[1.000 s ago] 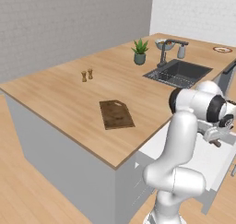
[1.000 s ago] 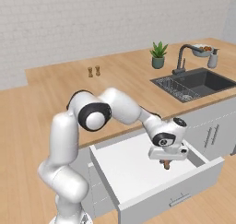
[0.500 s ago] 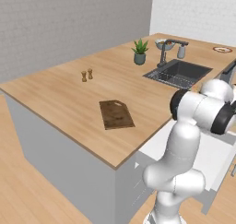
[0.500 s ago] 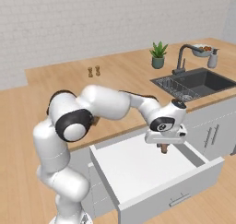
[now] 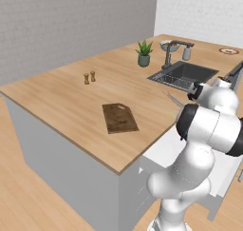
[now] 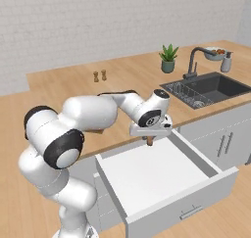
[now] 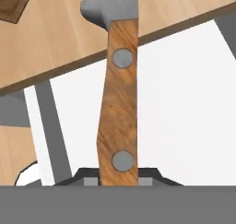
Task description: Pick up the knife from the drawer and place it on the cutting board. Then place the meat from the plate to the cutting board.
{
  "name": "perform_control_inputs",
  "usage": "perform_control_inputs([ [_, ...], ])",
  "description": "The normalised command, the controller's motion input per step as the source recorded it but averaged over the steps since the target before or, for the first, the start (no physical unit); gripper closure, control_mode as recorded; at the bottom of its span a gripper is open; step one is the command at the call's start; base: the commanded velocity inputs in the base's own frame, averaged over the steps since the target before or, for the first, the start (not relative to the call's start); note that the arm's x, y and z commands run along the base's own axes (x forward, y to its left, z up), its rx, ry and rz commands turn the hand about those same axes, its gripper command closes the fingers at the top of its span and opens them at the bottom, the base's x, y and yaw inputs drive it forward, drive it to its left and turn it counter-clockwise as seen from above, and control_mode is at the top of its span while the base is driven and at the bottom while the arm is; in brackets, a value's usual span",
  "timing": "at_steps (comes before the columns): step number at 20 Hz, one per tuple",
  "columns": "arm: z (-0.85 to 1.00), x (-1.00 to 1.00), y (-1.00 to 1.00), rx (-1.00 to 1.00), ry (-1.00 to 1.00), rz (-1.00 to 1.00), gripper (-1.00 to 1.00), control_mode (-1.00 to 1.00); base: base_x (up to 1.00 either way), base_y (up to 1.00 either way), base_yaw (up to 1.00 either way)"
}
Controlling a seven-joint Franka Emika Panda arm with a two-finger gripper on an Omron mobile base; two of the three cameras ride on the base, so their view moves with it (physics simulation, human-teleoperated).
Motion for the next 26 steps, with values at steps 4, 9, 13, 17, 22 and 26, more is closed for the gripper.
perform_control_inputs([
  [4, 0.09, 0.35, 1.0, -0.03, 0.0, 0.04, 1.0, -1.0, 0.0, 0.0, 0.0],
  [9, 0.0, 0.38, 1.0, -0.01, 0.03, -0.01, 1.0, -1.0, 0.0, 0.0, 0.0],
  [13, 0.0, 0.51, 1.0, 0.0, 0.09, -0.06, 1.0, -1.0, 0.0, 0.0, 0.0],
  [17, -0.05, 0.61, 1.0, 0.0, 0.04, -0.15, 1.0, -1.0, 0.0, 0.0, 0.0],
  [22, -0.3, 0.75, 0.99, -0.02, 0.05, -0.1, 1.0, -1.0, 0.0, 0.0, 0.0],
  [26, -0.32, 0.6, 0.67, -0.02, 0.02, -0.07, 1.0, -1.0, 0.0, 0.0, 0.0],
])
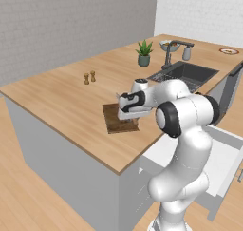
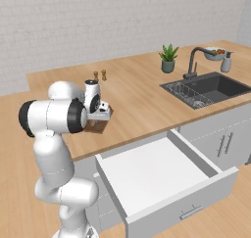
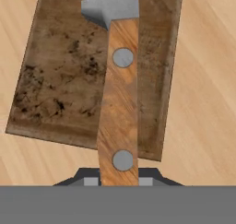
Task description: Pick up the knife from the drawer and place it on the cutting board. Then place the meat from the plate to the cutting board.
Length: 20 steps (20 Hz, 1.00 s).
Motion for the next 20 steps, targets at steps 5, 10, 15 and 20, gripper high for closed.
perform_control_inputs([
  [5, -0.32, 0.51, 0.13, -0.01, 0.0, -0.11, 1.0, -1.0, 0.0, 0.0, 0.0],
  [10, -0.46, 0.61, 0.03, -0.02, 0.0, -0.1, 1.0, -1.0, 0.0, 0.0, 0.0],
  [15, -0.25, 0.6, 0.25, -0.01, 0.0, -0.06, -1.0, -1.0, 0.0, 0.0, 0.0],
  [20, 0.07, 0.04, 0.13, 0.0, -0.02, -0.02, -1.0, -1.0, 0.0, 0.0, 0.0],
])
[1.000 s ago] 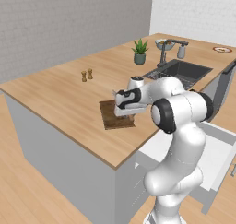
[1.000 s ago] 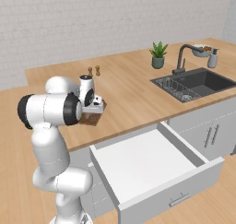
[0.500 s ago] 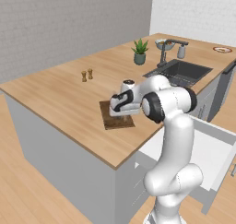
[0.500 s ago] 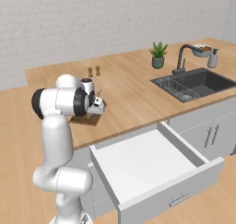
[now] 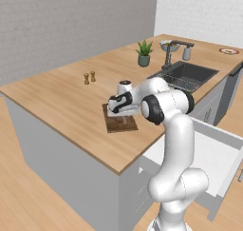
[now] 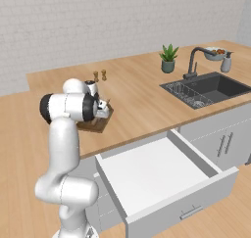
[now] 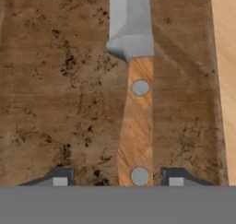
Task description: Pick up the knife from the drawer and place it on the cutting board. Then place the meat from the plate to the cutting board.
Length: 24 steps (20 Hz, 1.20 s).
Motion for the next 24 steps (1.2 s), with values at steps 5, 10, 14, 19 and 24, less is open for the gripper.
perform_control_inputs([
  [5, 0.38, -0.33, -0.2, 0.0, -0.11, -0.09, -1.0, -1.0, 0.0, 0.0, 0.0],
  [10, 0.2, -0.87, -0.56, 0.0, -0.23, -0.12, -1.0, -1.0, 0.0, 0.0, 0.0],
  [14, 0.0, -0.92, -0.02, 0.0, -0.17, -0.1, -1.0, -1.0, 0.0, 0.0, 0.0],
  [19, 0.21, -0.94, 0.0, 0.0, -0.14, -0.15, -1.0, -1.0, 0.0, 0.0, 0.0],
  [24, 0.26, -0.67, 0.02, 0.0, -0.03, -0.14, -1.0, -1.0, 0.0, 0.0, 0.0],
])
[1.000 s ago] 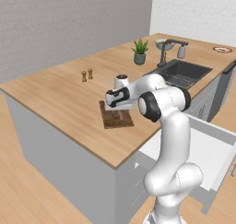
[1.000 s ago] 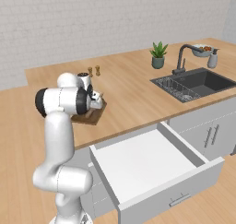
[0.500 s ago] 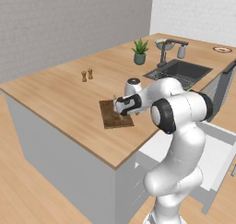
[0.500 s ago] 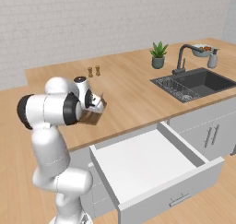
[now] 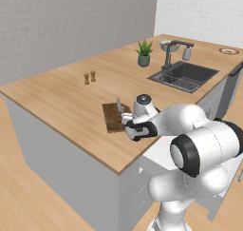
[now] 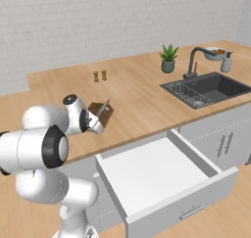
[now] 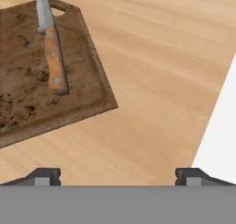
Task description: Pick up the knife from the drawer and place it on the cutting board. Then place the meat from the plate to the cutting board.
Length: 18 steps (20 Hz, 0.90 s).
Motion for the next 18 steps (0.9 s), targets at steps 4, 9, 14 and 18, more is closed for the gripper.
perform_control_inputs([
  [4, 0.0, 0.0, 0.0, 0.0, 0.0, 0.0, -1.0, 1.0, -1.0, 0.0, 0.0],
  [9, 0.0, 0.0, 0.0, 0.0, 0.0, 0.0, -1.0, 1.0, -0.98, -0.23, -0.03],
  [14, 0.0, 0.0, 0.0, 0.0, 0.0, 0.0, -1.0, 1.0, -0.12, -0.97, -0.14],
  [18, 0.0, 0.0, 0.0, 0.0, 0.0, 0.0, -1.0, 1.0, 0.1, -1.0, -0.09],
])
